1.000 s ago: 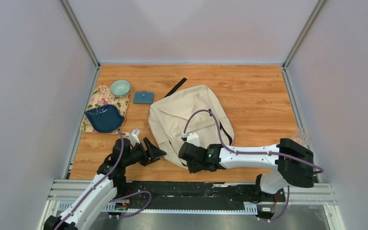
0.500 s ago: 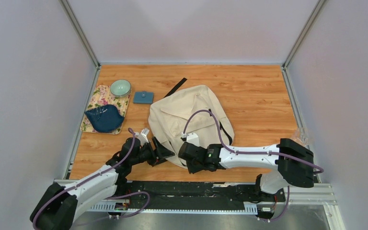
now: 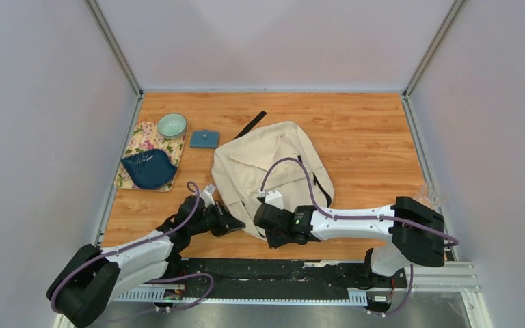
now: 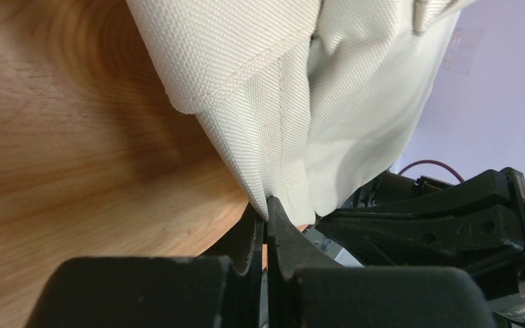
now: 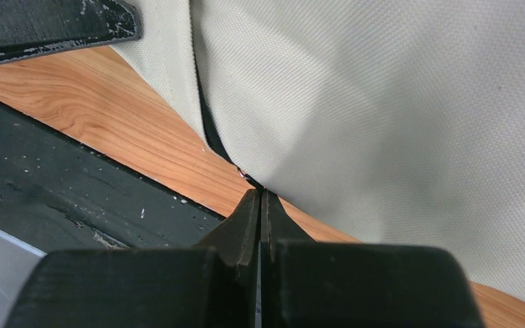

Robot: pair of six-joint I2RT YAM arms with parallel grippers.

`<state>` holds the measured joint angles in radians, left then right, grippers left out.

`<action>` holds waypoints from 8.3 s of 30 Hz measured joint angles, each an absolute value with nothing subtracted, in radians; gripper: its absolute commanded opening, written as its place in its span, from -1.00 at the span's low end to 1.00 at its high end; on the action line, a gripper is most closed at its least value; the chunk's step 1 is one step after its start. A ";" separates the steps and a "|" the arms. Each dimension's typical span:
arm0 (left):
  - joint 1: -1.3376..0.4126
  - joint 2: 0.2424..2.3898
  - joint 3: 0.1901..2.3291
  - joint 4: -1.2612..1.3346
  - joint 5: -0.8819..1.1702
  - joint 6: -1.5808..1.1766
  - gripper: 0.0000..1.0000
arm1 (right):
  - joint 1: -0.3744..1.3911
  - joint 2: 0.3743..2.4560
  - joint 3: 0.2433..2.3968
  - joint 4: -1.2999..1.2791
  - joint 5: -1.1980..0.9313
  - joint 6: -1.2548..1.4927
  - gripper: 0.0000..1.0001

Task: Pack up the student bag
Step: Zip the student bag at the center of the board.

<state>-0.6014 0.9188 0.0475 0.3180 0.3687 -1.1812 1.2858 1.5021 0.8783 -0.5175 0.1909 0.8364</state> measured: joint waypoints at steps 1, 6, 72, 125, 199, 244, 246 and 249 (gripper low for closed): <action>-0.601 0.933 0.048 0.318 0.368 -1.171 -1.00 | 1.286 1.509 0.878 -0.518 0.191 0.836 -1.00; -0.545 0.954 0.053 0.313 0.417 -1.134 -1.00 | 1.286 1.531 0.878 -0.542 0.213 0.836 -1.00; -0.740 0.798 0.055 0.197 0.250 -1.271 0.33 | 1.235 1.402 0.790 -0.538 0.260 0.849 -1.00; -0.416 0.474 0.397 -0.529 0.134 -0.752 0.54 | 1.161 1.239 0.701 -0.620 0.338 0.843 -1.00; -1.007 0.261 0.067 -0.212 -0.292 -1.273 0.15 | 0.973 1.169 0.702 -0.624 0.320 0.777 -1.00; -1.280 1.264 0.544 0.219 -0.092 -0.113 0.54 | 0.967 1.048 0.685 -0.604 0.232 0.793 -1.00; -1.283 1.293 0.533 0.244 -0.099 -0.088 0.41 | 0.967 1.042 0.685 -0.604 0.228 0.792 -1.00; -1.283 1.333 0.527 0.271 -0.116 -0.073 0.06 | 0.967 1.037 0.685 -0.603 0.221 0.792 -1.00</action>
<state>-1.2831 1.3334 0.5270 0.2710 -0.1162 -0.0731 0.9672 1.0367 0.6849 -0.6033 0.2211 0.7921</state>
